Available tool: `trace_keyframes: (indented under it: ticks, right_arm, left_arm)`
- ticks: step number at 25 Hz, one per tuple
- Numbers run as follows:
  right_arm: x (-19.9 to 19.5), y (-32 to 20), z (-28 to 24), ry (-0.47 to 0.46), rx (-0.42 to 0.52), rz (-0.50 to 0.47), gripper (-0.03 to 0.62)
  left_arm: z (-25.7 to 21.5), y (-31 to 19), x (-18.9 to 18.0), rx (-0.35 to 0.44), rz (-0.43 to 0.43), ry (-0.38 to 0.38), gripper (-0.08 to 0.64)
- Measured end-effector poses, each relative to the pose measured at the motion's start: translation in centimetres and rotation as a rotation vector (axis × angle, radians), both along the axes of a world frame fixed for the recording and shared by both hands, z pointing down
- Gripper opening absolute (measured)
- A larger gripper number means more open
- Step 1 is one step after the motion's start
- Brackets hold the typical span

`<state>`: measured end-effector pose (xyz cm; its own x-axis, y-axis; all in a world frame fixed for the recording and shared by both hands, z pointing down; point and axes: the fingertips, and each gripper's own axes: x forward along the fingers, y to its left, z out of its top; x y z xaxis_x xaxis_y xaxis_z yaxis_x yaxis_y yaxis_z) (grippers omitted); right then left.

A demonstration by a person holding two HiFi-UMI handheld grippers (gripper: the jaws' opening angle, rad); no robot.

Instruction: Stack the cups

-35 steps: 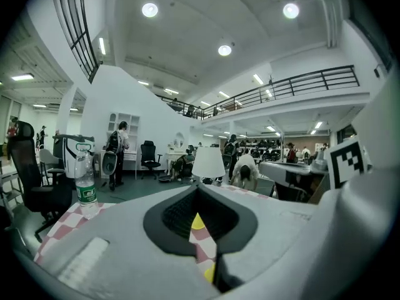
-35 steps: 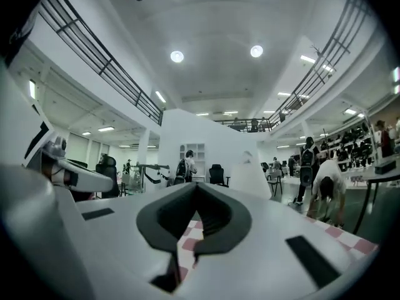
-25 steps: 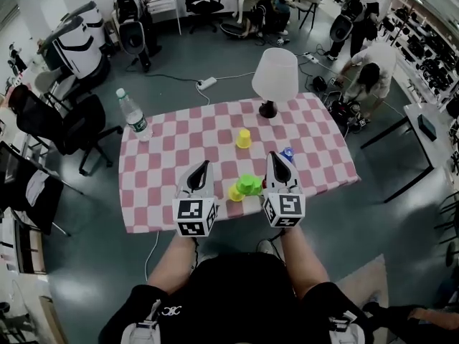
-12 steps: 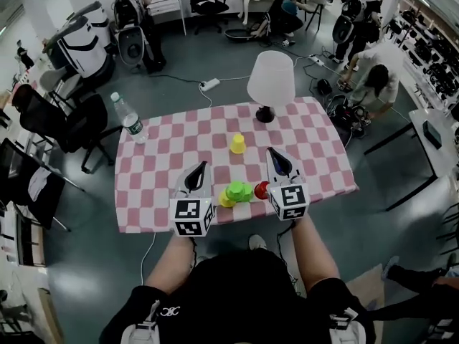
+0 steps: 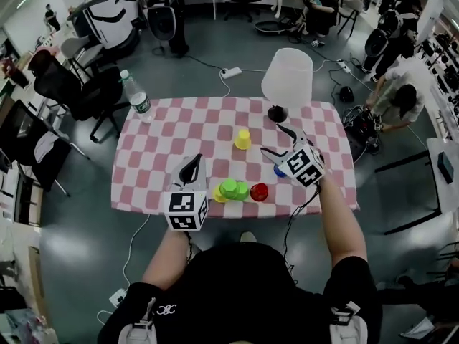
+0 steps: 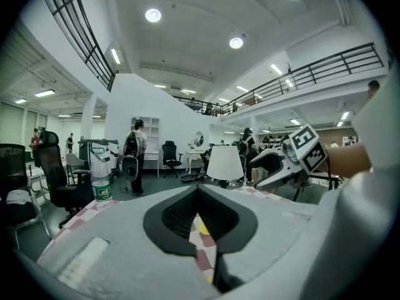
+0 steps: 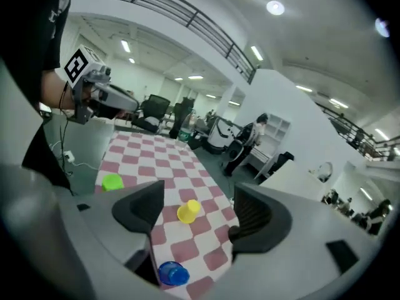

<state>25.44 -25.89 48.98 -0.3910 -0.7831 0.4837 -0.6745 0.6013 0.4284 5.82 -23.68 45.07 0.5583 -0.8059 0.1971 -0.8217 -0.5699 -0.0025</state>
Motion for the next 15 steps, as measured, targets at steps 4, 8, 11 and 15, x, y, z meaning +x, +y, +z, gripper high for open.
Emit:
trace_keyframes:
  ticks: [4, 8, 11, 15]
  right_arm:
    - [-1.0, -1.8, 3.8, 0.153, -0.165, -0.200, 0.344]
    - [-1.8, -3.3, 7.6, 0.293, -0.278, -0.343, 0.344]
    - [-2.6, -5.0, 10.0, 0.378, -0.329, -0.422, 0.344]
    - [-3.2, -7.1, 13.2, 0.467, -0.389, -0.479, 0.344]
  left_arm:
    - [0.4, 0.2, -1.2, -0.001, -0.099, -0.002, 0.015]
    - [1.3, 1.1, -2.8, -0.018, -0.208, 0.003, 0.015]
    - [2.4, 2.1, -4.1, -0.041, -0.287, -0.004, 0.015]
    - [3.8, 3.1, -5.4, -0.076, -0.364, -0.032, 0.015]
